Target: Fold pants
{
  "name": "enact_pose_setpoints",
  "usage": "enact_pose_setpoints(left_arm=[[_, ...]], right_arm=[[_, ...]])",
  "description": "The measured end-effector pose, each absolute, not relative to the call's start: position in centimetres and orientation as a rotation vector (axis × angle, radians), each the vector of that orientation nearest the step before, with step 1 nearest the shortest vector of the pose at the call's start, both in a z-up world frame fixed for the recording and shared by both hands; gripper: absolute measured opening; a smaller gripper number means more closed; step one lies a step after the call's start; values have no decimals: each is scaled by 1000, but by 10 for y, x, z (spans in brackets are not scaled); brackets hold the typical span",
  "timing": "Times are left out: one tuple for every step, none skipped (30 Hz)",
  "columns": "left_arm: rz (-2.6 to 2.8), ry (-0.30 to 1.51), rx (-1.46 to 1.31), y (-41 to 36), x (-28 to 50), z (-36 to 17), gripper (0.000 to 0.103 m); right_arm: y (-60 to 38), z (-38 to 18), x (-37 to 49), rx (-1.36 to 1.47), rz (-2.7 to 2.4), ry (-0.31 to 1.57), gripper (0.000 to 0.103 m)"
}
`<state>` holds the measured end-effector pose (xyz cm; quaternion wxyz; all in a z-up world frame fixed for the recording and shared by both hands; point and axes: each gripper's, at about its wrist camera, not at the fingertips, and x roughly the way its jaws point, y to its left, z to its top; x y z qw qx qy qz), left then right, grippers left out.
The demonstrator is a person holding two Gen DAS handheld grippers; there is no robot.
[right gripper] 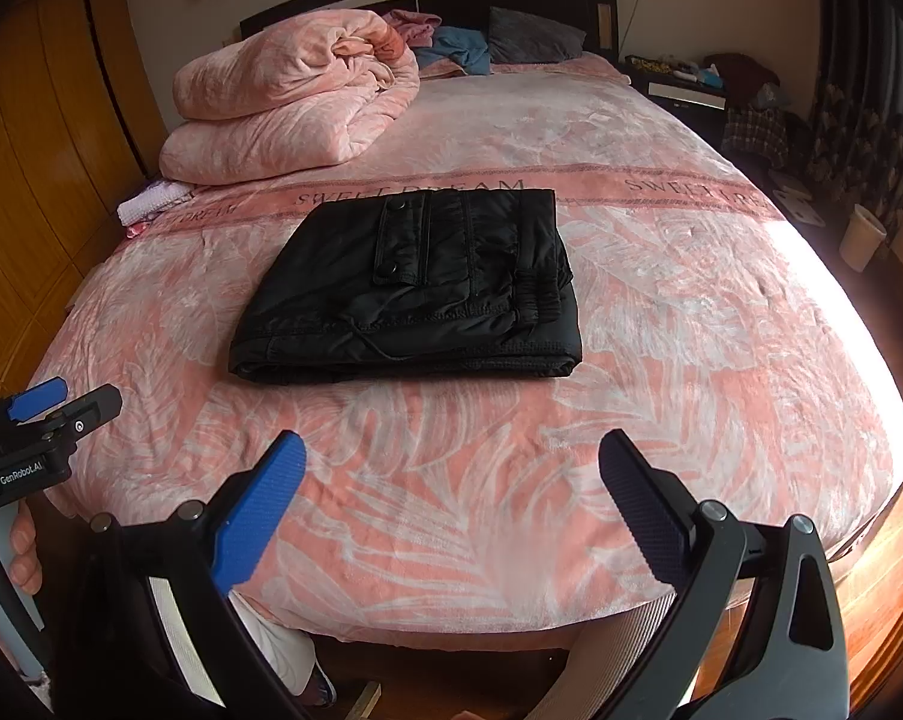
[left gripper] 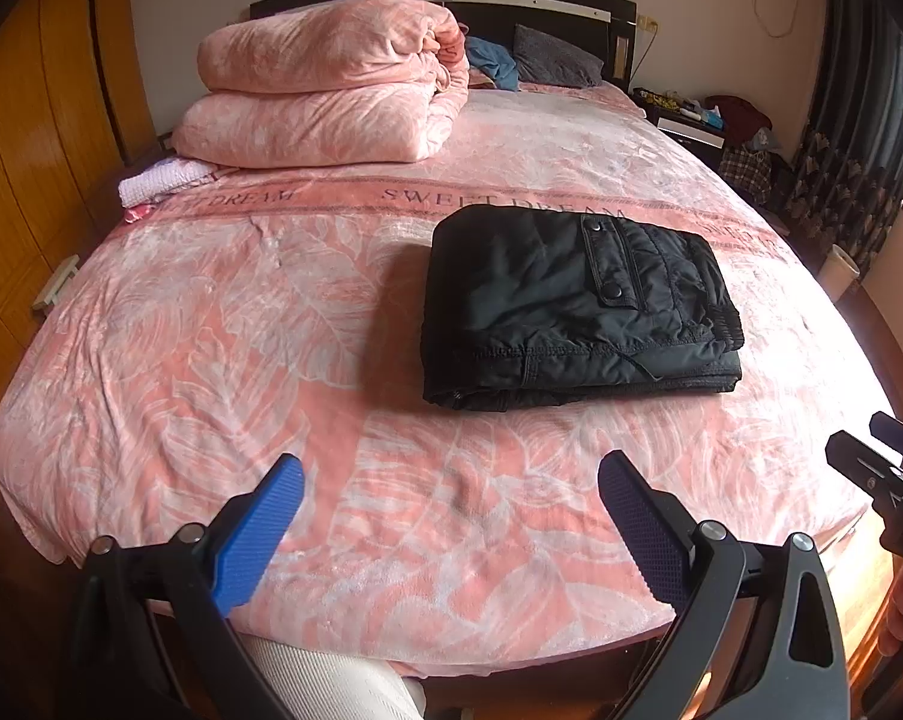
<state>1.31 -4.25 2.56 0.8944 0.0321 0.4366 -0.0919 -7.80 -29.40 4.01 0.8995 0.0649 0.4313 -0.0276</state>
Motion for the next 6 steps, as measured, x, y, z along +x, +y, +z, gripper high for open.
enact_pose_setpoints(left_arm=[[-190,904,68,-42,13,26,99],[-190,904,68,-42,13,25,99],[-190,907,68,-42,13,25,99],[-193,909,67,-42,12,25,99],[-195,910,67,-42,13,25,99],[-195,910,67,-42,13,26,99]], right_arm=[[-294,40,-78,134,-56,892,98],[-294,40,-78,133,-57,893,98],[-294,40,-78,134,-58,894,98],[-294,40,-78,134,-58,895,98],[-294,40,-78,134,-57,894,98],[-294,39,-78,134,-56,895,98]])
